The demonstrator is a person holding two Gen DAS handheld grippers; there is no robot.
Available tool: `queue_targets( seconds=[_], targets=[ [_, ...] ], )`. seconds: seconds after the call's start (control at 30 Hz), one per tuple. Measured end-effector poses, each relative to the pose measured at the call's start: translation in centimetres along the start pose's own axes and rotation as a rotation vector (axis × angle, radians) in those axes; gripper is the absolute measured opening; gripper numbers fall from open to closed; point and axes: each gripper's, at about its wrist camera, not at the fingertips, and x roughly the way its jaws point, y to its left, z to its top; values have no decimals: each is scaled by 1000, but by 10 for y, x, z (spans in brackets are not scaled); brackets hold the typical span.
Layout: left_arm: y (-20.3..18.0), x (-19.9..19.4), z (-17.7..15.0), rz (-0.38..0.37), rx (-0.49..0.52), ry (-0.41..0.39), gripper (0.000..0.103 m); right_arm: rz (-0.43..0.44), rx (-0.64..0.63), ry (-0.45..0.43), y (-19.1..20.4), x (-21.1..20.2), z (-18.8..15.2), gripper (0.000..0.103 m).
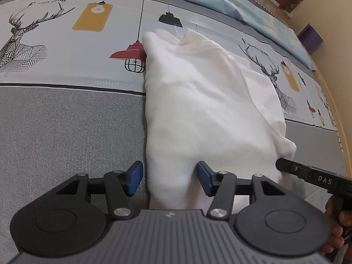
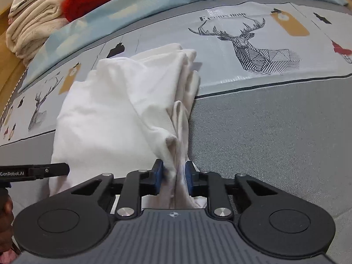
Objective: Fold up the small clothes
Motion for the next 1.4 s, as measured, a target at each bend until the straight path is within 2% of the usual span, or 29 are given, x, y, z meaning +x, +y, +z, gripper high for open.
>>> queue_targets(
  seconds=[0.07,0.13,0.17,0.23,0.3,0.4,0.5,0.57,0.6,0.63,0.7,0.73,0.87,0.97,1.03,1.07,1.1,1.13,1.17,1.2,1.23,1.37,1.4],
  targets=[
    [-2,-1,2,1,4,3,58,4,7,2,-1,0,0,19],
    [-3,-2,2,-5,9,3,49,10,8,3,-1,0,0,9],
    [-4,-4,2,-8,15,-1,48,11,6,0,-2,1,3,9],
    [-5,-9,1,-8,23,-16,36,12,1,-14,-1,-2,4,6],
    [-4,-11,0,-24,21,-21,34,21,16,-47,-1,-10,5,5],
    [-5,-8,-3,2,39,6,37,26,10,-81,-2,-18,6,3],
    [-7,-17,-4,11,17,-3,38,-32,5,-12,-5,-6,1,5],
    [-9,-22,-6,17,28,-16,38,-27,14,-22,-5,-10,0,7],
    [-9,-20,-8,30,39,0,38,-23,13,-31,-5,-12,1,9],
    [-8,-15,-10,49,48,29,44,-27,10,-29,-5,-13,0,13],
    [-6,-4,-17,86,51,99,48,-55,-1,15,-7,-7,-3,21],
    [-8,-7,-19,93,60,93,49,-75,-5,40,-7,-4,-5,23],
    [-22,-39,-22,147,108,-12,50,-110,15,58,-7,-11,-9,24],
    [-42,-77,-29,203,202,-116,63,-156,33,3,-5,-36,-10,26],
    [-58,-108,-37,236,267,-232,80,-178,8,-52,-2,-58,-9,28],
    [-65,-126,-46,250,286,-308,84,-189,-8,-101,3,-76,-9,30],
    [-69,-142,-55,252,290,-380,88,-185,-18,-149,6,-93,-11,40],
    [-73,-160,-68,238,284,-454,88,-176,-26,-193,10,-108,-13,56],
    [-77,-172,-78,228,276,-500,88,-165,-37,-245,14,-128,-18,64],
    [-83,-182,-88,229,267,-535,88,-155,-50,-291,17,-145,-25,77],
    [-86,-190,-100,234,257,-558,88,-144,-69,-337,21,-161,-35,83],
    [-103,-206,-144,227,241,-595,88,-115,-161,-469,34,-204,-87,88],
    [-108,-208,-151,227,237,-591,88,-131,-170,-485,39,-210,-112,88]
  ],
)
